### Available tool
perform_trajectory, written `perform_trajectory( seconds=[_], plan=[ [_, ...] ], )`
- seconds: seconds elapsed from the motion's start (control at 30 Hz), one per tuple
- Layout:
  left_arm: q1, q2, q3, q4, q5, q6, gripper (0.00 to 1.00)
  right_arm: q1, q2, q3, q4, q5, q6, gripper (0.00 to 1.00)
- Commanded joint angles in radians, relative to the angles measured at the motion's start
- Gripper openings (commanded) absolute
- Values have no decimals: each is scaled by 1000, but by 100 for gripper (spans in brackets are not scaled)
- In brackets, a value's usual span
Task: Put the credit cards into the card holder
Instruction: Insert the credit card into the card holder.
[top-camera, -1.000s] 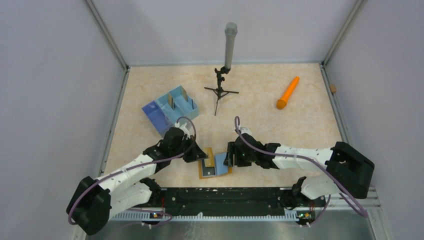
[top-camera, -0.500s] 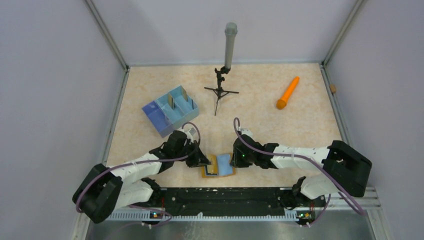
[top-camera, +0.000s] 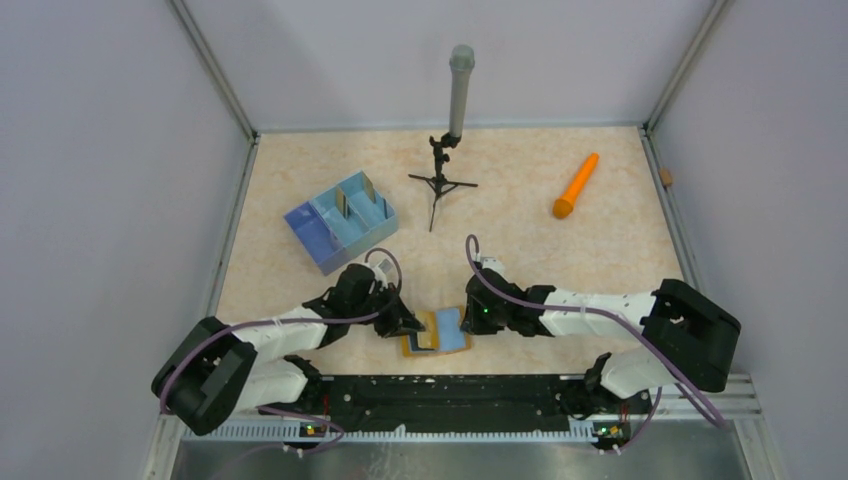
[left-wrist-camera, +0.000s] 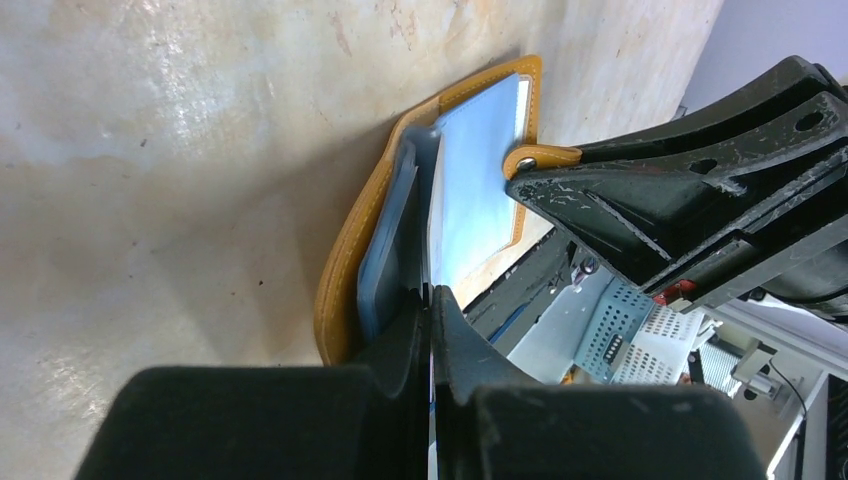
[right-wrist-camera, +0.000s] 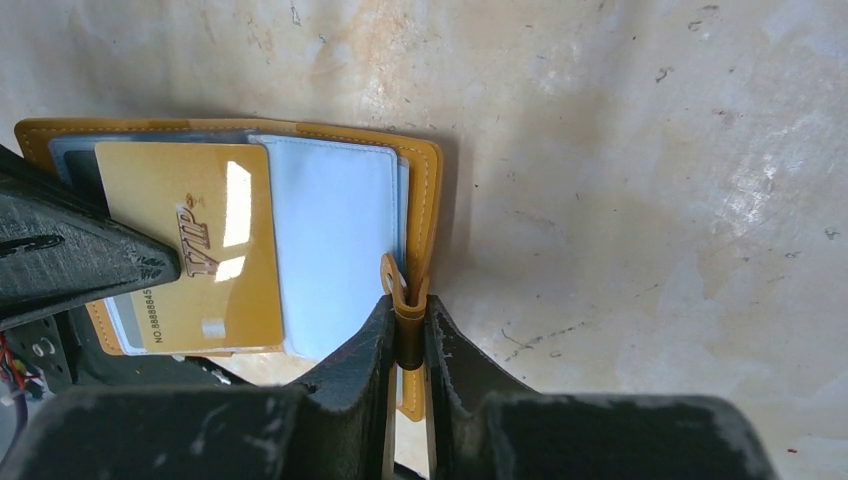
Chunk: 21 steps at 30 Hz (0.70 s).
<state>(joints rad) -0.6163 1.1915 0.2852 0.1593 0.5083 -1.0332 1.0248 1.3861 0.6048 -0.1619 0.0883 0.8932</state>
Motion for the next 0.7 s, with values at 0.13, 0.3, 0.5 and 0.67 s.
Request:
perform_trajectory(
  seconds=[0.13,0.3,0.5,0.67],
  plan=[
    [1,-4,-54,68,-6,-87,0,10,16,37,-27,42,0,0],
    [2,-58,-86,41,-48,-115,0,10,20,40,-31,44,0,0],
    [2,-92,-101,25,-72,-131,0,10,22,41,-33,46,0,0],
    [1,-78,-108,57,-65,-135,0,10,25,43,-32,44,-2,0]
  ],
)
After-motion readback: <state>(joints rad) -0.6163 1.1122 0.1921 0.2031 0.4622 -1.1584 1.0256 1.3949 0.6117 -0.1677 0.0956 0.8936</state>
